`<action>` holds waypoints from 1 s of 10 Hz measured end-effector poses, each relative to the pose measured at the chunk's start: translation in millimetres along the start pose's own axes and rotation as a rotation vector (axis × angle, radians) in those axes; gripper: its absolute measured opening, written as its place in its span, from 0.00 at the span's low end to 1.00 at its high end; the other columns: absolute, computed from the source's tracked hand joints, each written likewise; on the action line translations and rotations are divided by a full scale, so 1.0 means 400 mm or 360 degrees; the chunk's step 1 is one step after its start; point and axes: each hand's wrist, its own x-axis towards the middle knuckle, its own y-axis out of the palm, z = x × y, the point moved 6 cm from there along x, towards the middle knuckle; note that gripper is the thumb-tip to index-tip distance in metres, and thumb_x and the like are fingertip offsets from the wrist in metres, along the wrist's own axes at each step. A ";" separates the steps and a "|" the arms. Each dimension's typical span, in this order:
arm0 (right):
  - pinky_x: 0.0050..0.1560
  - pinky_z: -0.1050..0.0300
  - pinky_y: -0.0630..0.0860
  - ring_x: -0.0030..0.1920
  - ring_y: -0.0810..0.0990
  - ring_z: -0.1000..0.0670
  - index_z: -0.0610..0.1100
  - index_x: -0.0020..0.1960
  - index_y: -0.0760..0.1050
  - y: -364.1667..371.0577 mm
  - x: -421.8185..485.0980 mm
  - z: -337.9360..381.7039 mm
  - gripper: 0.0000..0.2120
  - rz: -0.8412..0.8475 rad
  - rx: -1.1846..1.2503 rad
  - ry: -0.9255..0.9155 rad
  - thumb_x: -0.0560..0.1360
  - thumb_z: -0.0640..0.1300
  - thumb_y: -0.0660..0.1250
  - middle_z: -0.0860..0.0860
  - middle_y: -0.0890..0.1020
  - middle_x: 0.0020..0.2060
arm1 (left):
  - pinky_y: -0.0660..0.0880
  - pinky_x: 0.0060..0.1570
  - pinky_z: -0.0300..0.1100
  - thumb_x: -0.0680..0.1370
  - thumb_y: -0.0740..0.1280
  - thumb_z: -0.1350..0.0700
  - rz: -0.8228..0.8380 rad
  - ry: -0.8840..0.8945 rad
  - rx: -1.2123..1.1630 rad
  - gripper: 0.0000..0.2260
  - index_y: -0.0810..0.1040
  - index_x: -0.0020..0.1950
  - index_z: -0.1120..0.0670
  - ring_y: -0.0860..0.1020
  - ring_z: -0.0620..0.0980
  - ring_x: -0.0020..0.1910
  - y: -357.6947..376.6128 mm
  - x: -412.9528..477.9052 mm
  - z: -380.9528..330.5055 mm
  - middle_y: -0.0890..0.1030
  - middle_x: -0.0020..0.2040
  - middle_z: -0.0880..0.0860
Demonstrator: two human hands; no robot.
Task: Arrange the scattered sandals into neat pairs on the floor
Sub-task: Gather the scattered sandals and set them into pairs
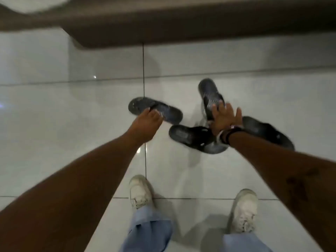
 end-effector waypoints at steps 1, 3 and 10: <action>0.73 0.35 0.45 0.77 0.47 0.42 0.47 0.77 0.52 0.100 0.115 -0.019 0.28 0.0008 -0.0211 0.0032 0.79 0.50 0.56 0.47 0.53 0.78 | 0.54 0.75 0.54 0.79 0.59 0.64 0.0013 0.0067 0.0163 0.20 0.69 0.71 0.63 0.68 0.60 0.70 0.133 0.087 0.009 0.73 0.68 0.61; 0.68 0.37 0.57 0.61 0.70 0.37 0.39 0.59 0.74 0.131 0.185 0.017 0.15 -0.0505 -0.0212 -0.0036 0.71 0.37 0.64 0.38 0.77 0.56 | 0.67 0.69 0.54 0.74 0.66 0.69 -0.0139 0.0060 0.0176 0.10 0.82 0.53 0.64 0.80 0.61 0.52 0.218 0.118 0.064 0.83 0.50 0.62; 0.60 0.38 0.68 0.60 0.75 0.39 0.47 0.59 0.76 0.126 0.137 0.603 0.14 0.0034 0.0563 -0.0267 0.74 0.42 0.62 0.44 0.79 0.58 | 0.79 0.54 0.51 0.78 0.65 0.64 -0.0073 -0.1434 -0.1548 0.07 0.81 0.52 0.63 0.81 0.62 0.52 0.270 0.087 0.228 0.83 0.50 0.62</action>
